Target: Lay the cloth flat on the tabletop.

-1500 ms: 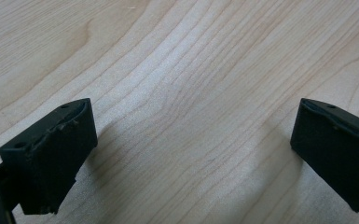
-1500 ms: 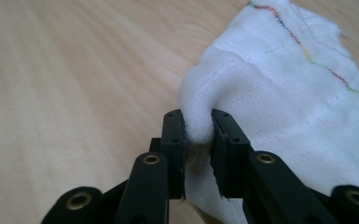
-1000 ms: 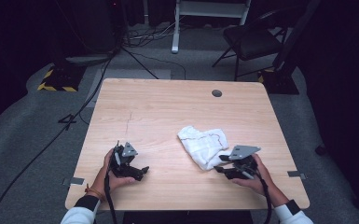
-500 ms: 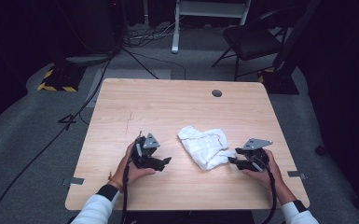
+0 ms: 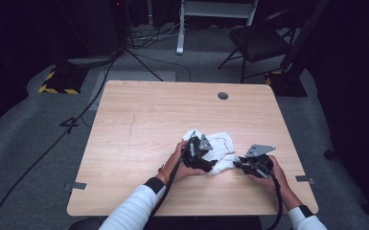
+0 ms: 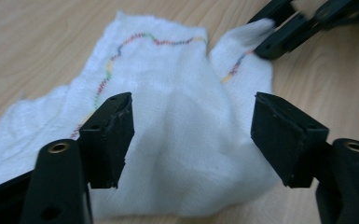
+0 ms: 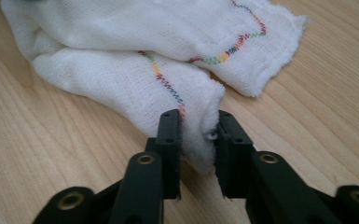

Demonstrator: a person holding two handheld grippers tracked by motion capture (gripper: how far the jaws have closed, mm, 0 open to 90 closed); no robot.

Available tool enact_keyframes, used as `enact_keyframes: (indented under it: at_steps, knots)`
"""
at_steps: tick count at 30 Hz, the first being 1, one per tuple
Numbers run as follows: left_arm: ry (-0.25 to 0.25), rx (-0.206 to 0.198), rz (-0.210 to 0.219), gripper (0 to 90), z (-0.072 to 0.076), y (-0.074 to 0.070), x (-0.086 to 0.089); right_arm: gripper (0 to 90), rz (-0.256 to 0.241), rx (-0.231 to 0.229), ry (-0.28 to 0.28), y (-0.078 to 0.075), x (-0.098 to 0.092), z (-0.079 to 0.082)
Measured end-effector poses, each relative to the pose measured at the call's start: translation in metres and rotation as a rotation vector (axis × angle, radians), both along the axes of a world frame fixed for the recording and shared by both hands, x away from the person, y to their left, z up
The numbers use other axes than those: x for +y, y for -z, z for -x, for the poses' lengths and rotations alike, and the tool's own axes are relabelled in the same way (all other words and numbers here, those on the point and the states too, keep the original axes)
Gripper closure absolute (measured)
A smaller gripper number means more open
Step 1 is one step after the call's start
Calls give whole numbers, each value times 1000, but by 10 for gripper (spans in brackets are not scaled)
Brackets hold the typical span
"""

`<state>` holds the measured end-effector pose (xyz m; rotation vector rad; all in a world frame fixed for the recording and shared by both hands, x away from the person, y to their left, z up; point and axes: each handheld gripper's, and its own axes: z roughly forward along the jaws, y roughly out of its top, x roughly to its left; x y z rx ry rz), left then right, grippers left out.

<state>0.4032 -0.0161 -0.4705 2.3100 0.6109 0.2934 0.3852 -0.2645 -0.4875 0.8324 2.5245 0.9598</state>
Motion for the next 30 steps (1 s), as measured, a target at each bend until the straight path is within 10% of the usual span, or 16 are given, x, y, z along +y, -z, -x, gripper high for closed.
enact_keyframes:
  at_steps: [7,10,20,30]
  knots:
    - [61,-37,-41,770,-6,1,4,850,15,-29,24,-3,-1,1]
    - [53,-59,-15,817,-8,-4,14,854,17,-41,43,-4,-1,1]
    - [10,-118,77,837,-7,-29,63,860,-22,-83,153,-10,-8,-1]
    - [40,-52,-25,788,20,-6,104,859,-3,-76,117,-10,-4,2]
